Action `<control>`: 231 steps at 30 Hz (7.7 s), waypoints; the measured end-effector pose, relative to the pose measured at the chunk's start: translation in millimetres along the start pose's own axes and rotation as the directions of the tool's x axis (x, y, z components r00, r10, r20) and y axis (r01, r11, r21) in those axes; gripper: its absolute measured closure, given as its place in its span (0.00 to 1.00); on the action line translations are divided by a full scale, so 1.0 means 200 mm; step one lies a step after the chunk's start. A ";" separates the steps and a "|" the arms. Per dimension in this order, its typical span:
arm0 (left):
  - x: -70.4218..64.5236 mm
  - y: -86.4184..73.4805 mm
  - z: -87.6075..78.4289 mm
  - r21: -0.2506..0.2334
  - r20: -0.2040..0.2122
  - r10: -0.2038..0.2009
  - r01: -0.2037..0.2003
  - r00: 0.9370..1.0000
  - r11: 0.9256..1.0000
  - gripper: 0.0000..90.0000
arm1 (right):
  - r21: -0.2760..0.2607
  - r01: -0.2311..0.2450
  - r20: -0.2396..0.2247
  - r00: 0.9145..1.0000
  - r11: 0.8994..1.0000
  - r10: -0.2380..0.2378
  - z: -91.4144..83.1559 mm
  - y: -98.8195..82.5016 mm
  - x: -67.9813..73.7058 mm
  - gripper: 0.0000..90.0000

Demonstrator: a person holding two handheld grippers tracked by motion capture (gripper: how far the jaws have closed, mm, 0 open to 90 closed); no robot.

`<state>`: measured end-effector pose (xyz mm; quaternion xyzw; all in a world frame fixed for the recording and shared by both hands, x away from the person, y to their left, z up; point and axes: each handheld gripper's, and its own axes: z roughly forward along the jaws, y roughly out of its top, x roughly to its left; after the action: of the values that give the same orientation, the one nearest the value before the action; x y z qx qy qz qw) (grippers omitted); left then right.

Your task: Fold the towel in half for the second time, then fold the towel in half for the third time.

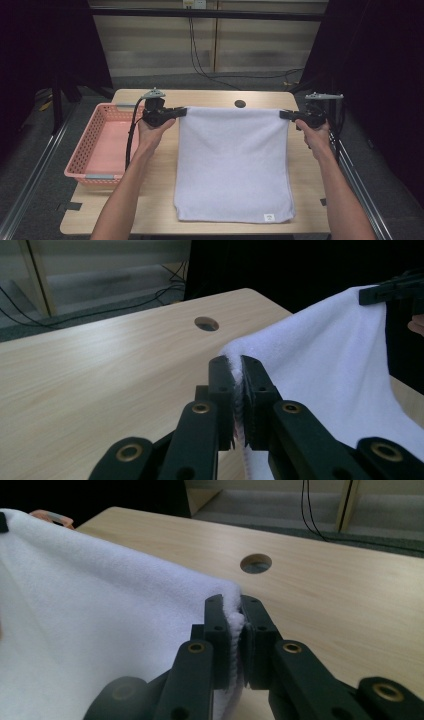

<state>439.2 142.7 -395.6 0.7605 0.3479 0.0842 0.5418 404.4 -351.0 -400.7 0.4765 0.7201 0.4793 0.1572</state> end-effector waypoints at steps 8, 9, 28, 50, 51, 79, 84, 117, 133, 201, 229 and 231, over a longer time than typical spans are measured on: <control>-0.13 -0.05 -0.14 -0.006 0.017 0.064 -0.064 0.998 0.998 0.95 | -0.039 0.014 -0.067 0.998 0.999 -0.017 -0.13 -0.04 0.10 0.93; -0.14 -0.05 -0.16 -0.008 0.027 0.066 -0.066 0.997 0.998 0.95 | -0.039 0.018 -0.076 0.997 0.999 -0.021 -0.14 -0.04 0.11 0.93; -0.43 -0.42 -0.43 0.010 0.113 0.107 -0.108 0.988 0.994 0.95 | -0.011 0.104 -0.204 0.973 0.994 -0.104 -0.48 -0.41 0.38 0.92; -0.54 -0.78 -0.52 0.221 0.275 0.007 -0.071 0.962 0.973 0.72 | 0.164 0.096 -0.207 0.976 0.982 -0.061 -0.64 -0.89 0.51 0.70; -0.53 -0.76 -0.52 0.208 0.267 0.012 -0.069 0.964 0.976 0.70 | 0.153 0.090 -0.197 0.979 0.984 -0.059 -0.64 -0.89 0.51 0.68; -0.36 -0.72 -0.09 0.360 0.112 0.044 -0.082 0.993 0.929 0.69 | 0.321 0.068 0.048 0.995 0.944 -0.088 -0.29 -0.83 0.35 0.57; -0.38 -0.69 0.00 0.352 0.122 0.019 -0.061 0.992 0.934 0.65 | 0.302 0.034 0.072 0.996 0.953 -0.058 -0.30 -0.82 0.27 0.51; -0.26 -0.49 0.04 0.294 0.049 -0.012 -0.003 0.999 0.956 0.50 | 0.274 0.287 -0.388 0.906 0.918 -0.168 0.11 -0.64 1.11 0.34; -0.26 -0.53 0.03 0.310 0.046 -0.011 -0.003 0.999 0.951 0.49 | 0.292 0.423 -0.547 0.809 0.858 -0.213 0.47 -0.61 1.47 0.24; -0.18 -0.47 0.02 0.266 0.226 -0.139 0.076 0.964 0.961 0.89 | 0.202 0.365 -0.421 0.870 0.909 -0.256 0.37 -0.50 1.41 0.82; -0.34 -0.26 -0.19 0.188 0.121 -0.129 0.105 0.984 0.976 0.90 | 0.091 0.326 -0.462 0.851 0.941 -0.250 0.28 -0.35 1.51 0.82; -0.32 -0.24 -0.23 0.184 0.109 -0.121 0.099 0.987 0.978 0.90 | 0.085 0.318 -0.462 0.852 0.944 -0.245 0.26 -0.33 1.52 0.82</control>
<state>347.1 145.3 -403.9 0.7890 0.3624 -0.0231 0.4956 254.7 -74.6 -412.2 0.2541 0.8345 0.4886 0.0187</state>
